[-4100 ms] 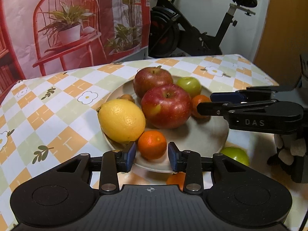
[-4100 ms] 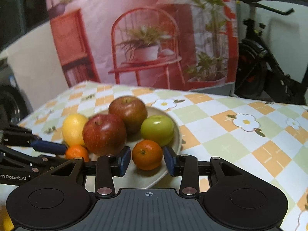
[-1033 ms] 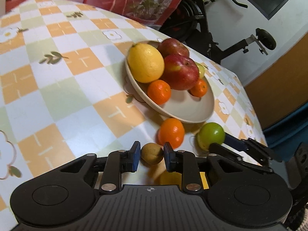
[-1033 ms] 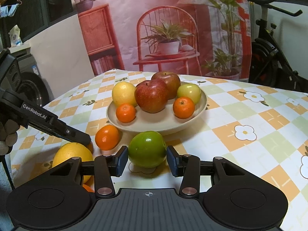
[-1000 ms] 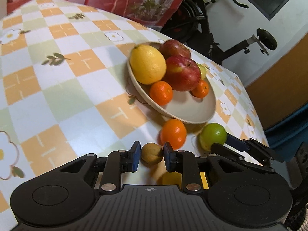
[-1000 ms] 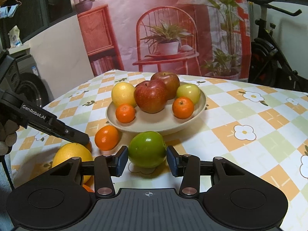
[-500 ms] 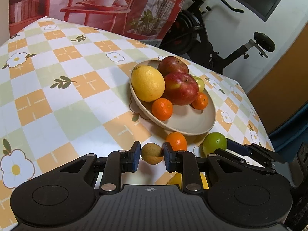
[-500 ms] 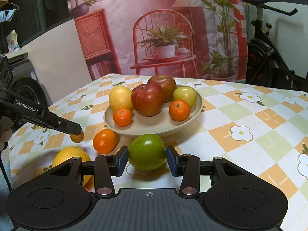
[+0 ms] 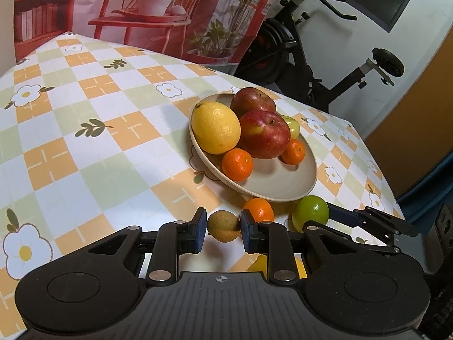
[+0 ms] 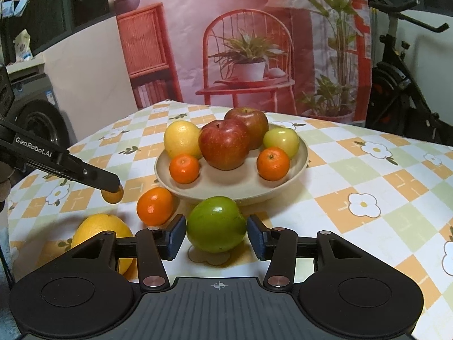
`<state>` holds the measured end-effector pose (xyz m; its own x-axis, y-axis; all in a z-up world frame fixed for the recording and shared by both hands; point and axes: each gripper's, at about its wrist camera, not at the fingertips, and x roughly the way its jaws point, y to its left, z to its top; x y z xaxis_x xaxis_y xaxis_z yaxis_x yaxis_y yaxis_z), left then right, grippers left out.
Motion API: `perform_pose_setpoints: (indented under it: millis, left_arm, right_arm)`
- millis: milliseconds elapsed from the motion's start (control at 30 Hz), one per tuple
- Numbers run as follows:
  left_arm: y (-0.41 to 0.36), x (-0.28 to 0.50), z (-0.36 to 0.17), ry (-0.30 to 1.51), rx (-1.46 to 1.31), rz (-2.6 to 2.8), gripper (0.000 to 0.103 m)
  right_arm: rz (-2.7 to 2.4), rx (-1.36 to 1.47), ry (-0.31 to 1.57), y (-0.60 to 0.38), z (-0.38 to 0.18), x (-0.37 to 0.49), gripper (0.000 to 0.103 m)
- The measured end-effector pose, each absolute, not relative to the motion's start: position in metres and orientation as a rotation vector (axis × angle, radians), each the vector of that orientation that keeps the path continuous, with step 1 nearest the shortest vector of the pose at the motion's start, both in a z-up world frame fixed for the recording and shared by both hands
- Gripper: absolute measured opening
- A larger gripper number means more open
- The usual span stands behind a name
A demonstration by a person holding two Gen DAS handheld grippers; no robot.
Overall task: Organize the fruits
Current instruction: 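Grasp the kiwi with the left gripper while the right grasps the green apple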
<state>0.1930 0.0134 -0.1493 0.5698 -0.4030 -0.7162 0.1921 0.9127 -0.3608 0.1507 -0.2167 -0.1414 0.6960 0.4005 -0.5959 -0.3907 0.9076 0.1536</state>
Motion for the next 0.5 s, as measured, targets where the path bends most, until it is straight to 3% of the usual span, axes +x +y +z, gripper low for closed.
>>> perform_pose_setpoints:
  millis: [500]
  left_arm:
    - [0.0131, 0.1919, -0.1455, 0.882, -0.238, -0.343, 0.027]
  right_arm:
    - [0.448, 0.001, 0.677, -0.2154, -0.1434, 0.1526, 0.045]
